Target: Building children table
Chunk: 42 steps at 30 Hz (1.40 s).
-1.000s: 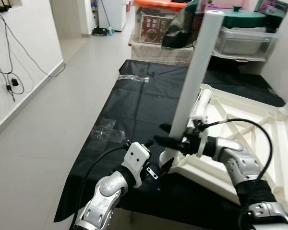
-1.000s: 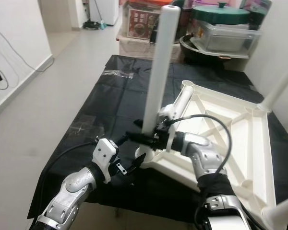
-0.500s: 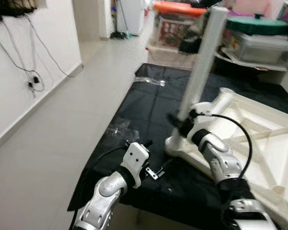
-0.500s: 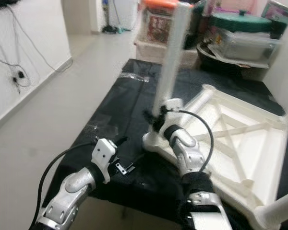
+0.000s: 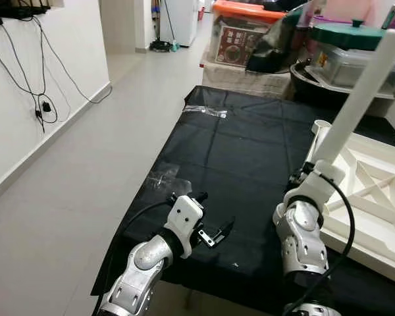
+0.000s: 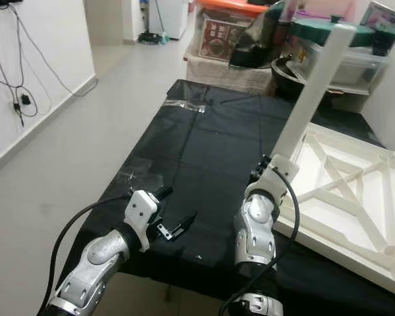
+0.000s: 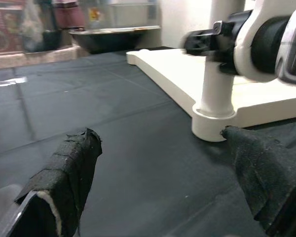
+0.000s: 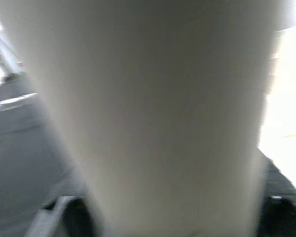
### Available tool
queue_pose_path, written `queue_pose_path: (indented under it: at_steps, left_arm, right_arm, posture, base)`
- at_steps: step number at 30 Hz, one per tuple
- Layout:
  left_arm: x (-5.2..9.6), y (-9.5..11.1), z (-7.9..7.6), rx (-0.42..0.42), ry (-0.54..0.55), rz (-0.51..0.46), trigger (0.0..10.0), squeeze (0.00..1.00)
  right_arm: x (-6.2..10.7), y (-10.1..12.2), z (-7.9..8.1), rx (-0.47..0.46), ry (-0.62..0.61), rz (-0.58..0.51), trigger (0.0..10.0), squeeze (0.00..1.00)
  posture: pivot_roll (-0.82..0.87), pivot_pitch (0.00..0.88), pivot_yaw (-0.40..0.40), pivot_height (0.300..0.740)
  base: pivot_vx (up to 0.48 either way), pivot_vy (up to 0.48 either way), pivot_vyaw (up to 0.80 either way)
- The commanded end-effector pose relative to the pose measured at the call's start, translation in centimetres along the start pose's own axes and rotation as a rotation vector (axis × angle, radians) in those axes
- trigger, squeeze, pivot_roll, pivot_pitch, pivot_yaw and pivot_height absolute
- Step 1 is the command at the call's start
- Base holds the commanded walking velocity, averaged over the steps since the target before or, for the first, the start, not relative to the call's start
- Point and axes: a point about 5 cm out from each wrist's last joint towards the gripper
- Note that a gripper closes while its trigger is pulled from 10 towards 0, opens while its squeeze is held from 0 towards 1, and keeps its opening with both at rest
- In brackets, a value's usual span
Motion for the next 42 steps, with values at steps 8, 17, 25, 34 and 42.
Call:
queue_pose_path:
  at_steps: [8, 17, 25, 34, 42]
  left_arm:
    - [0.0, -0.5, -0.1, -0.007, -0.011, 0.017, 10.0, 0.0]
    - [-0.1, -0.6, -0.1, -0.007, -0.014, 0.02, 10.0, 0.0]
    - [-0.2, -0.5, -0.2, -0.01, -0.014, 0.015, 10.0, 0.0]
    - [-0.1, -0.4, -0.2, -0.012, -0.013, 0.011, 10.0, 0.0]
    - [-0.1, -0.3, -0.2, -0.007, -0.01, 0.011, 10.0, 0.0]
  right_arm:
    - [-2.1, 2.3, -3.0, -0.039, 0.193, -0.155, 10.0, 0.0]
    - [0.1, 3.2, -2.2, -0.079, 1.101, -0.097, 10.0, 0.0]
    - [1.3, 2.9, 0.4, 0.018, 1.42, -0.052, 10.0, 0.0]
    - [1.5, 1.4, 2.3, 0.162, 1.533, 0.017, 0.0, 0.0]
    - [-3.1, 1.7, -0.3, 0.234, 0.611, 0.006, 0.0, 0.0]
  posture:
    - [0.08, 0.0, -0.091, 0.74]
    - [0.08, 0.0, -0.09, 0.74]
    - [0.1, 0.0, -0.101, 0.74]
    - [0.1, 0.0, -0.104, 0.74]
    - [0.08, 0.0, -0.089, 0.74]
  base:
    - [0.0, 0.0, 0.0]
    - [0.0, 0.0, 0.0]
    - [0.0, 0.0, 0.0]
    - [0.0, 0.0, 0.0]
    - [0.0, 0.0, 0.0]
Point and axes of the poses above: a point about 5 cm out from each wrist's last joint towards the gripper, its own x axis pointing back from the gripper into the wrist, its own y axis along the axis of the wrist's last joint, z = x × y, and after that the axes turned 12 degrees about x, right-handed
